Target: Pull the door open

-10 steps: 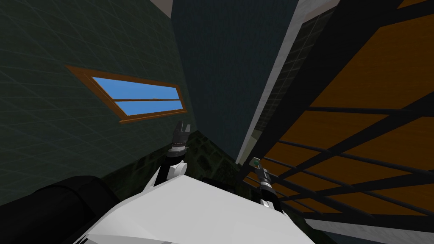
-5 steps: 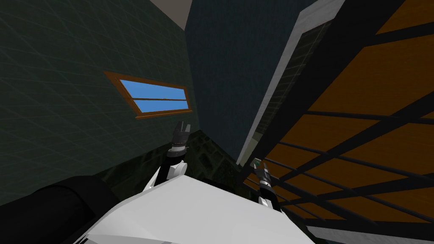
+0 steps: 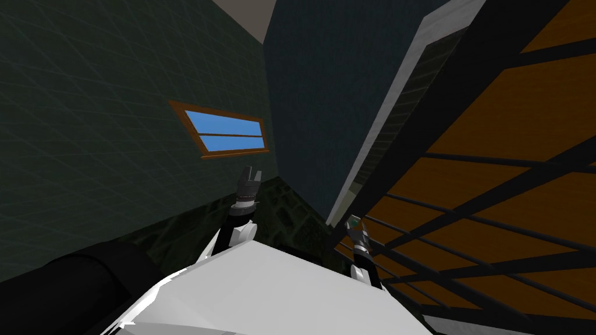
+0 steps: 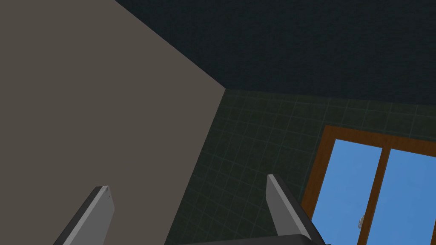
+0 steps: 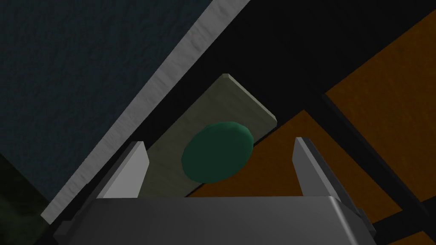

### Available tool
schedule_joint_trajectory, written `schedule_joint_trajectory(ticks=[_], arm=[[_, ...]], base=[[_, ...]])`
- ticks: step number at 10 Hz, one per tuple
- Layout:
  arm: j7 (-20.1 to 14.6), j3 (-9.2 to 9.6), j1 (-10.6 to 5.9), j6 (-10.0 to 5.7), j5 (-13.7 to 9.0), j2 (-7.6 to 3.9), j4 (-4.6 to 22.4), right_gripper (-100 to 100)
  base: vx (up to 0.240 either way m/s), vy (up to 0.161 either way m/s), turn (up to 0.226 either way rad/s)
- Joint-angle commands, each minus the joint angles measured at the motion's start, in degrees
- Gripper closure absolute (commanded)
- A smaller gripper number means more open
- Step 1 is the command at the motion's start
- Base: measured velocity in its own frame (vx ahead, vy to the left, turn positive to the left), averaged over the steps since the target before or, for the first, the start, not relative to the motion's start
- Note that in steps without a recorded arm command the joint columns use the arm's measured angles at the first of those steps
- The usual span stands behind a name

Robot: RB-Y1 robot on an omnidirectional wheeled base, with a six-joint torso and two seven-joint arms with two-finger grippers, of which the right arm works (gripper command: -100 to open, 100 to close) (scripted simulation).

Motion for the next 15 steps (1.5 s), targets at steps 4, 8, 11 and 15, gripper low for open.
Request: schedule_joint_trajectory(ticks=[4, 8, 11, 15], arm=[[-7.76, -1.14, -1.15, 0.14, -2.88, 1.84, 0.28, -100], [-13.18, -1.88, -1.95, 0.21, -4.78, 3.06, 0.52, -100], [-18.12, -2.59, -2.7, 0.28, -6.58, 4.22, 0.75, -100], [-23.91, -3.43, -3.59, 0.35, -8.7, 5.58, 1.02, -100]], base=[[-0.102, -0.03, 0.115], [-0.081, -0.028, 0.083], [-0.1, -0.023, 0.105], [-0.107, -0.024, 0.096]])
